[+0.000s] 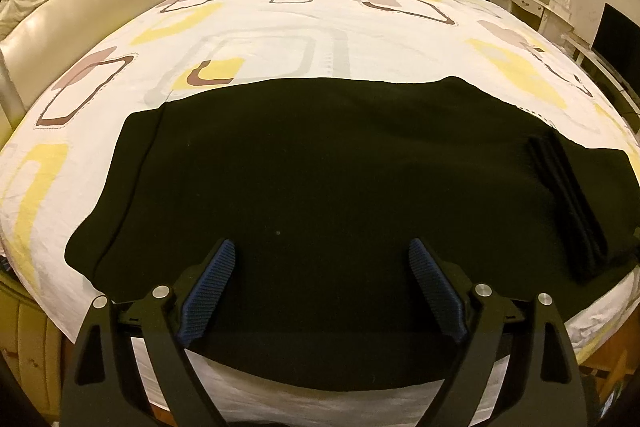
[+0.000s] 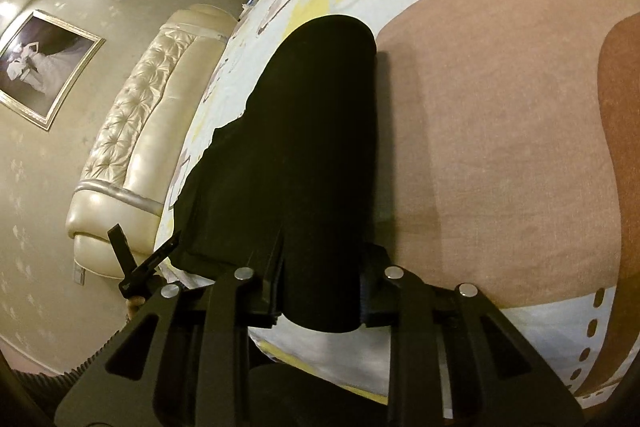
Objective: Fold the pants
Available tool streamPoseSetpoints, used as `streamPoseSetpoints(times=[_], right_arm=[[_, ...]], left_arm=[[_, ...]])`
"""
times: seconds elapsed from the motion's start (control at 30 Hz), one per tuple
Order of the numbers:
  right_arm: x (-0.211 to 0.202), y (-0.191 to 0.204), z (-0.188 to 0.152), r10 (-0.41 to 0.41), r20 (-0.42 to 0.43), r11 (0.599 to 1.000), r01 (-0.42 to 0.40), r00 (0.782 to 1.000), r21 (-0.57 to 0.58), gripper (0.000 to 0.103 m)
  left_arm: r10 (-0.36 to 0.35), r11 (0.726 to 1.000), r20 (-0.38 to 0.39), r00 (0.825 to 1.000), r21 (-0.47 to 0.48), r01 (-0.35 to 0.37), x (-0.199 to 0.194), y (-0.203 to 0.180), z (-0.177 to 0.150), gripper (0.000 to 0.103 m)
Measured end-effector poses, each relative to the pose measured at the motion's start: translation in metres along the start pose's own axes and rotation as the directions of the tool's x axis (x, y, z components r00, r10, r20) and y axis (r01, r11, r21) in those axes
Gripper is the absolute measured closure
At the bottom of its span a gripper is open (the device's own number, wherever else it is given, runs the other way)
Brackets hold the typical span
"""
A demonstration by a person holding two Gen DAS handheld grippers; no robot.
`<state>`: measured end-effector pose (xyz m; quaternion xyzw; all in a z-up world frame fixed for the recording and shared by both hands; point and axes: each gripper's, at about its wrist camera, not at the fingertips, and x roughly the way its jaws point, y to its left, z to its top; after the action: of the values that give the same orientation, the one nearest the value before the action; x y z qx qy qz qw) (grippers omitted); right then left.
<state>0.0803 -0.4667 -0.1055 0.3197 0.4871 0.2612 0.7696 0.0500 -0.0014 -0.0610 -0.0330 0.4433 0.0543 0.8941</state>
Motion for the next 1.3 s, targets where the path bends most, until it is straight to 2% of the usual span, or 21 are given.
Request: streamPoseSetpoints(times=[0.1,0.2,0.27,0.33,0.4,0.47,0.57,0.73,0.8,0.87,1.07,1.3], right_arm=[[-0.001,0.0,0.0,0.013,0.0,1.0,-0.013,1.0,0.003,0.076],[-0.003,0.002,0.002,0.027,-0.026,1.0,-0.027,0.999,-0.001,0.065],[-0.008,0.004,0.007,0.04,-0.045,0.999,-0.039,0.998,0.009,0.046],[-0.019,0.009,0.014,0.03,-0.029,0.999,-0.03,0.999,-0.01,0.032],[-0.031,0.008,0.023,0.018,0.018,1.0,-0.018,1.0,-0.014,0.031],[-0.032,0.002,0.036,0.022,0.025,1.0,-0.023,0.999,0.014,0.031],[-0.015,-0.003,0.051,0.01,-0.021,1.0,-0.009,1.0,0.027,0.031],[0.015,0.0,0.075,0.037,-0.081,0.999,-0.035,0.996,0.03,0.031],[0.023,-0.001,0.081,0.048,-0.097,0.998,-0.044,0.994,0.04,0.033],[0.027,-0.001,0.083,0.046,-0.102,0.998,-0.042,0.994,0.042,0.047],[0.031,-0.014,0.084,0.041,-0.118,0.998,-0.036,0.992,0.041,0.077],[0.033,-0.014,0.079,0.015,-0.092,1.0,-0.013,0.996,0.018,0.081]], left_arm=[[0.002,1.0,-0.004,1.0,-0.001,-0.002,0.0,0.0,0.001,0.015],[0.002,1.0,-0.004,1.0,0.0,-0.002,0.0,0.0,0.001,0.015],[0.002,1.0,-0.005,1.0,-0.001,-0.002,0.0,0.0,0.001,0.015],[0.001,1.0,-0.006,1.0,-0.001,-0.001,0.0,0.001,0.001,0.015],[0.0,1.0,-0.006,1.0,0.002,0.0,0.001,0.001,0.001,0.015],[-0.001,1.0,-0.005,1.0,0.004,0.001,0.001,0.001,0.001,0.015],[0.0,1.0,-0.004,1.0,0.001,0.0,0.001,0.001,0.0,0.015],[0.003,1.0,-0.004,1.0,0.0,-0.003,0.001,0.0,-0.001,0.015],[0.003,1.0,-0.007,1.0,0.0,-0.003,0.001,0.0,0.0,0.015],[0.004,1.0,-0.009,1.0,0.0,-0.004,0.0,0.0,0.0,0.015],[0.014,1.0,-0.01,1.0,0.0,-0.014,0.001,-0.002,0.0,0.014],[0.02,1.0,-0.014,1.0,0.0,-0.02,0.002,-0.002,0.001,0.014]])
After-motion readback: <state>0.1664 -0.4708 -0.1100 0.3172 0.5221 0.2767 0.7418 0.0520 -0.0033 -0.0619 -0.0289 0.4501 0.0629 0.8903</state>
